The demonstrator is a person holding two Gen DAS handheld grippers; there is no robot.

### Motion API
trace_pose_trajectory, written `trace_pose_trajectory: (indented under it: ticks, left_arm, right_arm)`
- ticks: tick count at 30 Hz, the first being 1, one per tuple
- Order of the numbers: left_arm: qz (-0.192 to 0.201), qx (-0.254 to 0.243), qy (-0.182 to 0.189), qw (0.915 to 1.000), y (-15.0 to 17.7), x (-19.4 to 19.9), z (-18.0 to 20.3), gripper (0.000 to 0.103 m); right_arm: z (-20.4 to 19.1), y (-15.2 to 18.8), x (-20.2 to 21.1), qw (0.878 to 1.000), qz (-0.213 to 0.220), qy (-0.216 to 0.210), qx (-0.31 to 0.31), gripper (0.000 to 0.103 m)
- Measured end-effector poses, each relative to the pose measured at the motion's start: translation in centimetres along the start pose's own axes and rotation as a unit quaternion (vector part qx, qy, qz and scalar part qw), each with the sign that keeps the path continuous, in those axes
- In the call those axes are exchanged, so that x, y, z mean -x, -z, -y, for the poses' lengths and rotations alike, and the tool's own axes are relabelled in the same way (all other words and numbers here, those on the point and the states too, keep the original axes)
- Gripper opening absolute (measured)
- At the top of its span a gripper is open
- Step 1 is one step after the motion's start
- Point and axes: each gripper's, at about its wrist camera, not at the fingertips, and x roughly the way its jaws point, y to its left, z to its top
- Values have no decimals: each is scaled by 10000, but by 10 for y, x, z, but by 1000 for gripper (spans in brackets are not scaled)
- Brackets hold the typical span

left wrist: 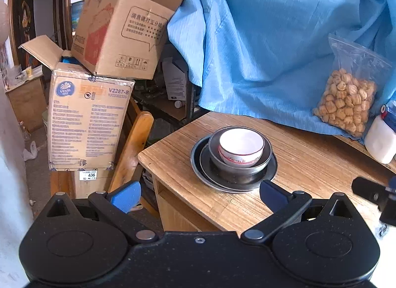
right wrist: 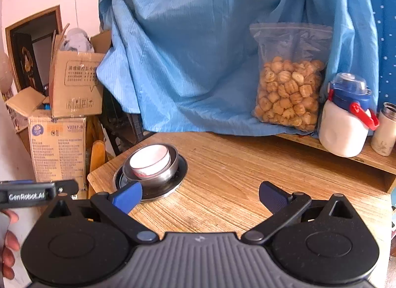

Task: Organize plates and bowls

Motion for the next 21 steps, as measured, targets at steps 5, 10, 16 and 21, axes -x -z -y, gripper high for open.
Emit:
trace_pose_trajectory:
  ticks: [5,10,16,21]
  left_arm:
    - [44,-136,74,9999,4,12,-2,102]
    - [-2,-235,201,9995,3,12,-6,102]
    - [-136,-517,345,9980,4,1,-13,102]
    - [-64,-828,506,9953,-3,-6,-20,102]
  right_arm:
    - [6,3,8,9994,124,118,-305,103]
    - [7,10,9,9986,4,302,-423,103]
    - [3,17,1,9970,-310,473,-535,103]
    - [-10,16,-6,9954,-419,640,-568,103]
